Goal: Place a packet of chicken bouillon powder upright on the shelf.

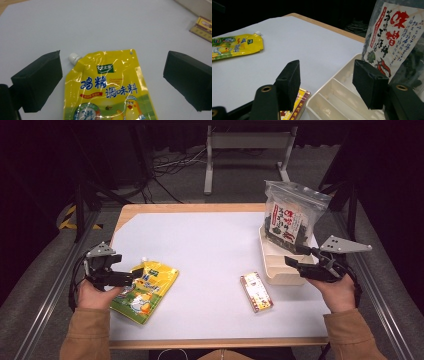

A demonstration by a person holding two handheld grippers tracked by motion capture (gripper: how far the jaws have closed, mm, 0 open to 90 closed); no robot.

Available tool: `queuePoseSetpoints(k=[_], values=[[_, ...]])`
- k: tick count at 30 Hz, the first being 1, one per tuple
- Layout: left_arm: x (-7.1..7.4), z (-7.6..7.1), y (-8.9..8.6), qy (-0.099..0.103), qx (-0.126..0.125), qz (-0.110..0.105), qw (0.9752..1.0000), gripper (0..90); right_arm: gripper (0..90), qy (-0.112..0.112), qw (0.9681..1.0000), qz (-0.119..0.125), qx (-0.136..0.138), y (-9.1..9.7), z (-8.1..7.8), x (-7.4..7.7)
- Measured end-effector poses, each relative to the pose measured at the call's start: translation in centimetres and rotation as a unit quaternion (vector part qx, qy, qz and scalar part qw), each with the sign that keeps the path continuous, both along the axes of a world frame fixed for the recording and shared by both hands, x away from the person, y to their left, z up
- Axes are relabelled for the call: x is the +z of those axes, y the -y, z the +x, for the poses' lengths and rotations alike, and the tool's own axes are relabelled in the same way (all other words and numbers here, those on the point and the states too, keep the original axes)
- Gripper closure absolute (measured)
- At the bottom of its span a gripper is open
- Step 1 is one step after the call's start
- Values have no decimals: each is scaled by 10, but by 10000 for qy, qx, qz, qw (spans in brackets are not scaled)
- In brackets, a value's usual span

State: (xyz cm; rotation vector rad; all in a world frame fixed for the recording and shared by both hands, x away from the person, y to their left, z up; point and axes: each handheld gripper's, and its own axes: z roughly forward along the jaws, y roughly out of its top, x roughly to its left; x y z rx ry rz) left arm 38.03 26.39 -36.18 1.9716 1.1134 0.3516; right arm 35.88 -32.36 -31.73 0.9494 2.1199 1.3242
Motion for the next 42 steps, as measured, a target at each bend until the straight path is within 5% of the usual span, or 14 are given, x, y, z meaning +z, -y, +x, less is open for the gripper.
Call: queuePoseSetpoints(k=[13, 22, 42], values=[[-28, 16, -25, -446, 365, -64, 9983, 62, 389, -43, 9999, -58, 70, -5, -1, -2], [-45, 26, -28, -824, 461, 186, 9954, 83, 378, -32, 9999, -70, 75, -5, -1, -2], [-67, 35, -25, -1480, 349, 385, 9876, 78, 377, -52, 9999, -69, 103, -7, 0, -5]])
